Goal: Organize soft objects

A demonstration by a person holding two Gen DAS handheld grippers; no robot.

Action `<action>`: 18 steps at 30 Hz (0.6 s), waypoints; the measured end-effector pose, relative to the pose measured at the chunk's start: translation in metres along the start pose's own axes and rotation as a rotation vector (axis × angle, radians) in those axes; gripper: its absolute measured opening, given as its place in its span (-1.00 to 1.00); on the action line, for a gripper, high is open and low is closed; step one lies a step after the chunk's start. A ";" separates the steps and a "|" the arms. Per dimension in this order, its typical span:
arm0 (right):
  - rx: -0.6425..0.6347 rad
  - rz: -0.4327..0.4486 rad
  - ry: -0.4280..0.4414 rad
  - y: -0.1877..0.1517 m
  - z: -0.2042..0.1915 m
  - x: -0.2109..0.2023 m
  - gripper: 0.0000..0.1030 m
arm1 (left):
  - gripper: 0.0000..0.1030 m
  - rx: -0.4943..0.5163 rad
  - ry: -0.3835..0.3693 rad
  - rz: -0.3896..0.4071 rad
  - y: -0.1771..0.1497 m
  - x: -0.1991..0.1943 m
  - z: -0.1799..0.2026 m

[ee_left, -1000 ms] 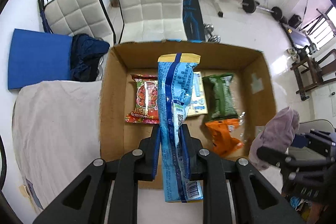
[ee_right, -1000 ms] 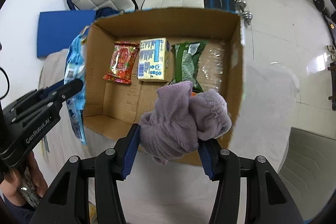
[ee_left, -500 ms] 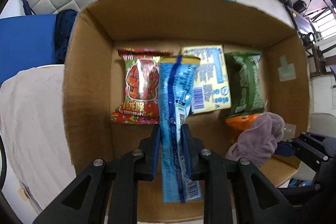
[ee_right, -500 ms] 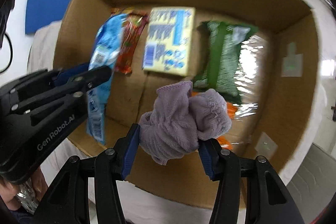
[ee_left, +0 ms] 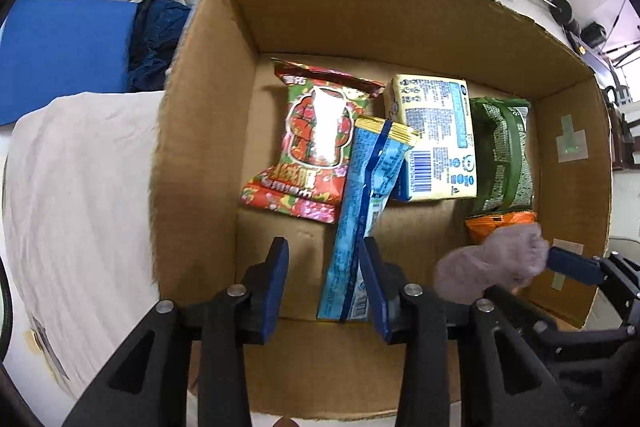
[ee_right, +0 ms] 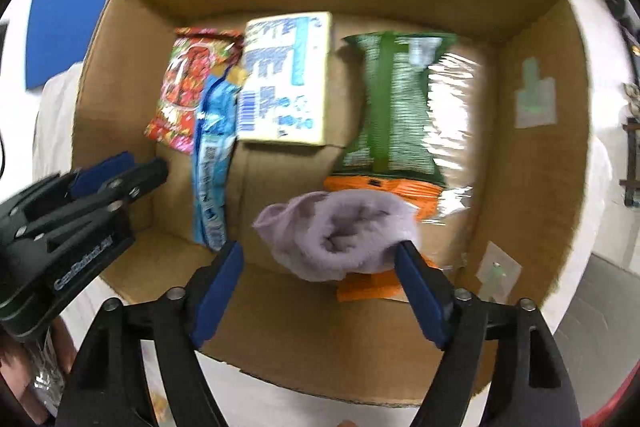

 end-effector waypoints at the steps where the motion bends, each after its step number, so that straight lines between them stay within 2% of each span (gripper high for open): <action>1: 0.009 0.013 -0.006 -0.001 0.002 -0.002 0.58 | -0.33 -0.004 -0.002 0.008 -0.002 -0.002 -0.001; 4: 0.033 0.054 -0.014 -0.003 0.010 -0.009 0.59 | -0.23 -0.009 -0.007 0.036 -0.006 -0.008 -0.002; 5: 0.036 0.067 -0.021 -0.004 0.012 -0.011 0.67 | -0.19 -0.010 0.000 0.049 -0.007 -0.012 -0.002; 6: 0.038 0.082 -0.031 -0.006 0.013 -0.015 0.76 | -0.08 -0.011 0.002 0.064 -0.007 -0.015 -0.002; 8: 0.051 0.113 -0.040 -0.008 0.015 -0.021 0.80 | 0.14 -0.013 0.005 0.086 -0.007 -0.020 -0.001; 10: 0.071 0.142 -0.042 -0.004 0.015 -0.026 0.95 | 0.62 -0.015 0.010 0.112 -0.006 -0.028 -0.001; 13: 0.100 0.179 -0.062 -0.007 0.024 -0.030 1.00 | 0.81 -0.016 0.042 0.150 -0.005 -0.041 -0.002; 18: 0.124 0.213 -0.095 -0.015 0.032 -0.045 1.00 | 0.85 -0.019 0.037 0.182 -0.007 -0.055 -0.001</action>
Point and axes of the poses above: each gripper's, at about its wrist camera, not at the fingertips, and x roughly the way its jaws point, z to its right, y to its top, the point moved 10 cm from there along x, roughly the way its jaws point, and after that the axes turned 3 degrees about -z, right-handed, at the moved point
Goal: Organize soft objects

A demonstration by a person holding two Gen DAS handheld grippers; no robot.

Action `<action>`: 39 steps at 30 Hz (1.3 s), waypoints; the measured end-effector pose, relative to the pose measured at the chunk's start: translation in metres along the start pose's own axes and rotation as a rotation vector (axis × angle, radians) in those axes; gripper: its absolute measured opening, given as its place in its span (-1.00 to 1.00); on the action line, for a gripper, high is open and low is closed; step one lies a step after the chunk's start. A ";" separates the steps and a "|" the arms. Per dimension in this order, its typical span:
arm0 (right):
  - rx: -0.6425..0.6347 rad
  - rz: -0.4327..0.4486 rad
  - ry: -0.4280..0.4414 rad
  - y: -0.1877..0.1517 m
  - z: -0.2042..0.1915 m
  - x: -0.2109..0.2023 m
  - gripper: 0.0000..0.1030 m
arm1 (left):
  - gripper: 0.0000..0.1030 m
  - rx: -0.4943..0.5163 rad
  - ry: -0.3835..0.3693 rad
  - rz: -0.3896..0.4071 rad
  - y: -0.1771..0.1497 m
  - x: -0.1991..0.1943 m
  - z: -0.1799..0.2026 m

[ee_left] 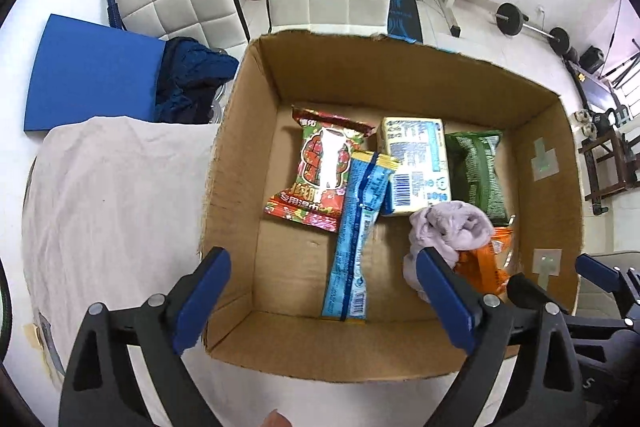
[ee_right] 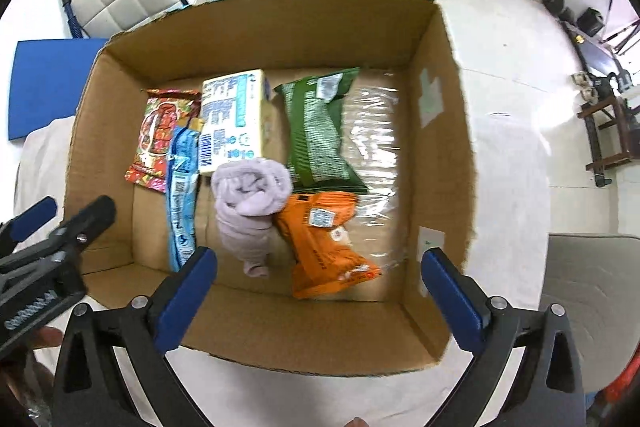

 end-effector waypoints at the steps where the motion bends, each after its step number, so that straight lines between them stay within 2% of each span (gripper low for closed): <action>1: 0.004 0.001 0.004 -0.001 0.001 -0.002 1.00 | 0.85 0.001 0.003 0.006 0.000 -0.003 0.001; 7: 0.007 0.040 0.014 -0.009 0.005 -0.033 1.00 | 0.85 -0.003 0.002 0.052 -0.009 -0.034 0.004; 13: 0.008 0.130 0.023 -0.029 0.009 -0.084 1.00 | 0.85 0.007 0.030 0.131 -0.029 -0.084 0.008; 21: 0.031 0.251 0.042 -0.079 0.019 -0.165 1.00 | 0.85 0.018 0.042 0.235 -0.079 -0.164 0.015; 28: 0.043 0.307 0.064 -0.132 0.021 -0.227 1.00 | 0.85 0.021 0.009 0.236 -0.123 -0.213 0.022; 31: 0.047 0.333 0.060 -0.153 0.028 -0.251 1.00 | 0.85 0.021 -0.007 0.245 -0.137 -0.233 0.024; 34: 0.048 0.365 0.045 -0.171 0.035 -0.276 1.00 | 0.85 0.018 0.013 0.285 -0.145 -0.255 0.021; 39: 0.027 0.381 0.028 -0.199 0.040 -0.309 1.00 | 0.85 -0.001 0.003 0.334 -0.156 -0.285 0.017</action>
Point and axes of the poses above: each gripper's, at about its wrist camera, not at the fingertips, and x roughly the way its jaws point, z to its right, y to its top, the point moved 10 cm from there along x, roughly the way its jaws point, and after that the axes turned 3 degrees about -z, right-handed, at the moved point
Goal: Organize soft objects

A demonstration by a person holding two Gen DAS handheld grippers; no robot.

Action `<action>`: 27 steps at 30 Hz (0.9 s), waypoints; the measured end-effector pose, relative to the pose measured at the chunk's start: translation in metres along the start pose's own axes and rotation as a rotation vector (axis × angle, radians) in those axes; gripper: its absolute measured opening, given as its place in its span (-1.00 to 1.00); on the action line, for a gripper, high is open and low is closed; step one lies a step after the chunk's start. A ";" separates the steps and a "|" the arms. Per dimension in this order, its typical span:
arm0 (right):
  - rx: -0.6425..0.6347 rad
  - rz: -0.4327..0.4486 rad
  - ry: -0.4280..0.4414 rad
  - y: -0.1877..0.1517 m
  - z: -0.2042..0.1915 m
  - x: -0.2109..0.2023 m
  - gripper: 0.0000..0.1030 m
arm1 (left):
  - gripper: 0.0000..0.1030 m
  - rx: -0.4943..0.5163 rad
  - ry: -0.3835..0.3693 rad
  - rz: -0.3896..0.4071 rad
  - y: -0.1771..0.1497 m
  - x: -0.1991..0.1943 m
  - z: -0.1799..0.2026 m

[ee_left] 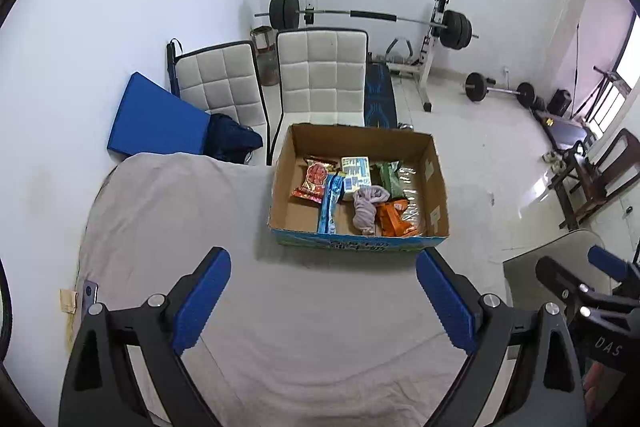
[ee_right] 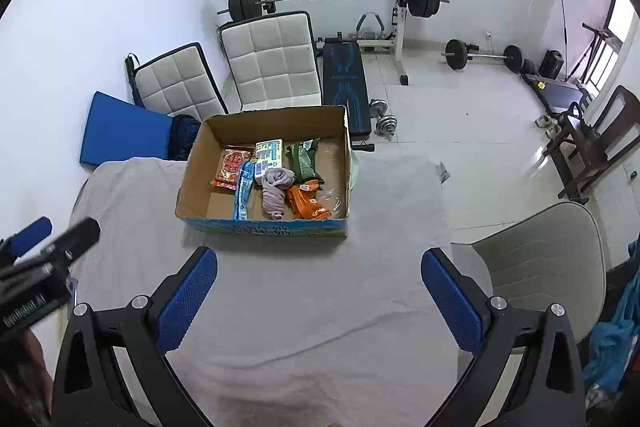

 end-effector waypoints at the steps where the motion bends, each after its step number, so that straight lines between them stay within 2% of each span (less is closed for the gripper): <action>1: -0.006 0.002 0.000 -0.002 0.000 -0.005 1.00 | 0.85 -0.001 0.005 0.004 0.000 -0.003 -0.001; 8: -0.018 0.037 -0.001 -0.008 0.000 -0.037 1.00 | 0.85 0.001 0.026 0.040 0.000 -0.018 0.000; 9: -0.018 0.039 -0.003 -0.007 0.000 -0.038 1.00 | 0.87 0.001 0.030 0.051 0.002 -0.019 0.000; 10: -0.014 0.045 0.000 -0.006 0.001 -0.040 1.00 | 1.00 0.000 0.034 0.053 0.003 -0.018 0.000; 17: -0.009 0.114 -0.043 0.013 0.004 -0.049 1.00 | 1.00 -0.009 0.028 0.059 0.005 -0.015 -0.002; 27: -0.028 0.146 -0.050 0.036 -0.002 -0.052 1.00 | 1.00 -0.004 0.034 0.073 0.016 -0.016 -0.003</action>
Point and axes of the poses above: each gripper's, at about its wrist camera, not at the fingertips, and x roughly the way its jaws point, z to its right, y to its top, the point moved 10 cm from there along x, roughly the way its jaws point, and after that the axes turned 3 degrees about -z, right-handed, at the moved point
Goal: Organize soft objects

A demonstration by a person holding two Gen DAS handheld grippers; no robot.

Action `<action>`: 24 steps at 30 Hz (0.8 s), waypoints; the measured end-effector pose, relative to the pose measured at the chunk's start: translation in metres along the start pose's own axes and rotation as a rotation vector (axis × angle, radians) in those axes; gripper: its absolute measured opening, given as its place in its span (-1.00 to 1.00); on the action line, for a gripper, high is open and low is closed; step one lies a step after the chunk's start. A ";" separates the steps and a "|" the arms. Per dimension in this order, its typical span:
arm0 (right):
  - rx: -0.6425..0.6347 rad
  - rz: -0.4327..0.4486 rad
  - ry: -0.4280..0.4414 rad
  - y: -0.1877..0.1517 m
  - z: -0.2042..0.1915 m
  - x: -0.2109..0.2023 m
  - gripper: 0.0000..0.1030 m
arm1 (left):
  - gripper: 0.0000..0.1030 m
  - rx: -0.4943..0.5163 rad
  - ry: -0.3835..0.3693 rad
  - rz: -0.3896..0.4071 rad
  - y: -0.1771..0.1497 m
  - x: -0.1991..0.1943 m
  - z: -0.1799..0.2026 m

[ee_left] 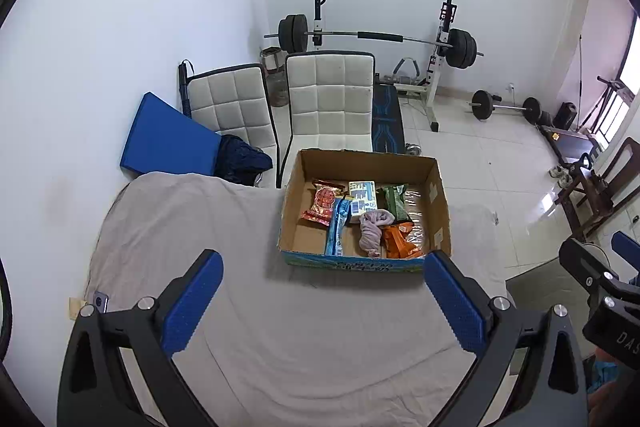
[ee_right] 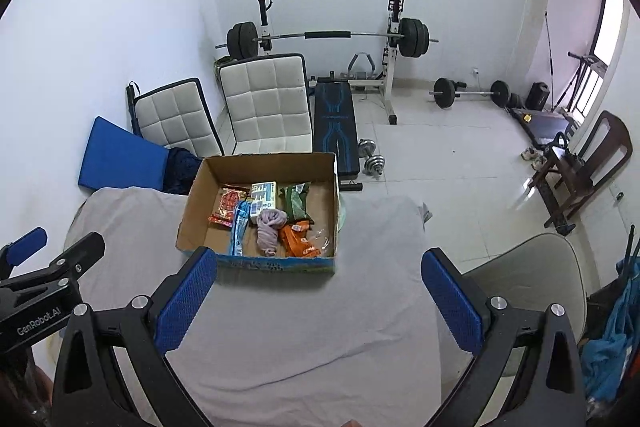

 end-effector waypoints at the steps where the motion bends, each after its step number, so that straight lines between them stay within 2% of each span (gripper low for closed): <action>1: -0.004 0.001 -0.001 0.001 -0.001 0.000 1.00 | 1.00 0.002 0.004 0.003 0.001 0.000 0.000; 24: -0.016 0.003 -0.024 0.005 -0.004 0.015 1.00 | 1.00 -0.003 0.016 0.002 0.005 0.007 -0.002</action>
Point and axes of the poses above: each gripper's, at about its wrist camera, not at the fingertips, and x roughly the way its jaws point, z to its right, y to its top, the point moved 10 cm from there along x, roughly the way its jaws point, and after that the axes turned 3 degrees about -z, right-handed, at the moved point
